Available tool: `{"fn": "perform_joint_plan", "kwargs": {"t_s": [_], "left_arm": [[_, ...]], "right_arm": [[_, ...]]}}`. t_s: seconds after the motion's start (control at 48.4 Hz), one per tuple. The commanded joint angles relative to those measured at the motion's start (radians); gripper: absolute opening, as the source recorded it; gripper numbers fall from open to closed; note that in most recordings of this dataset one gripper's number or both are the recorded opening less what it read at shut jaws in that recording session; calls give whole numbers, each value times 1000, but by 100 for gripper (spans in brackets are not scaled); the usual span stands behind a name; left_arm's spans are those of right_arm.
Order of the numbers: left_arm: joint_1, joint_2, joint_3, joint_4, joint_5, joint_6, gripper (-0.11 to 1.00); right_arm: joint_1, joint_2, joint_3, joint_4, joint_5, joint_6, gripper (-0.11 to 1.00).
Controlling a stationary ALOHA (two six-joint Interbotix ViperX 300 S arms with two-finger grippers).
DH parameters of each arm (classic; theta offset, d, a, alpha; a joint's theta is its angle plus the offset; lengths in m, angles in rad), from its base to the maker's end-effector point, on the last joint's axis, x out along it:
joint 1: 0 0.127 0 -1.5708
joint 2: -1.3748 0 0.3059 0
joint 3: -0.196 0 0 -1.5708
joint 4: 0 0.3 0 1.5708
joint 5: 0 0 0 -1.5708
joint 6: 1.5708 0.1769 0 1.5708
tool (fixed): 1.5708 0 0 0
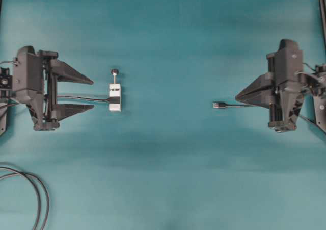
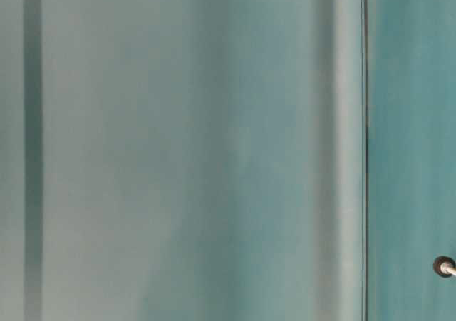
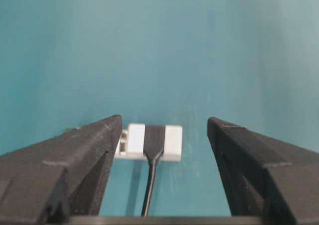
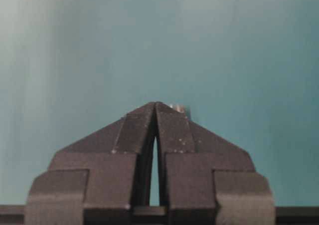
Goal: Insert the USB cable into the female connector supported by the left arm.
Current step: 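Lower both grippers toward the white clamp and the USB plug, then close left gripper on white clamp, right gripper on USB-A plug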
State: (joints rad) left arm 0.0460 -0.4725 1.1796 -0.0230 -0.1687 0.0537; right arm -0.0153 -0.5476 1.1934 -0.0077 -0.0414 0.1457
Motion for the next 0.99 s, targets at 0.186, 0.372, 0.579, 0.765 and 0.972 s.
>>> {"fn": "perform_joint_plan", "kwargs": {"t_s": [0.186,0.372,0.579,0.765,0.972], "left_arm": [[17,3,-15,2,-17,14,79],[21,3,-15,2,-17,12,79],[20,2,-18,2,-17,12,79],[21,2,-17,3,-17,12,79],[23,2,-17,3,-17,11,79]], "right_arm": [[-9,127,5,-3,-104,21,27],[-37,239,32,-3,-245,17,76],[-44,322,26,-5,-304,15,64],[-43,367,28,-5,-330,15,65],[-43,416,25,-5,-364,15,65]]}}
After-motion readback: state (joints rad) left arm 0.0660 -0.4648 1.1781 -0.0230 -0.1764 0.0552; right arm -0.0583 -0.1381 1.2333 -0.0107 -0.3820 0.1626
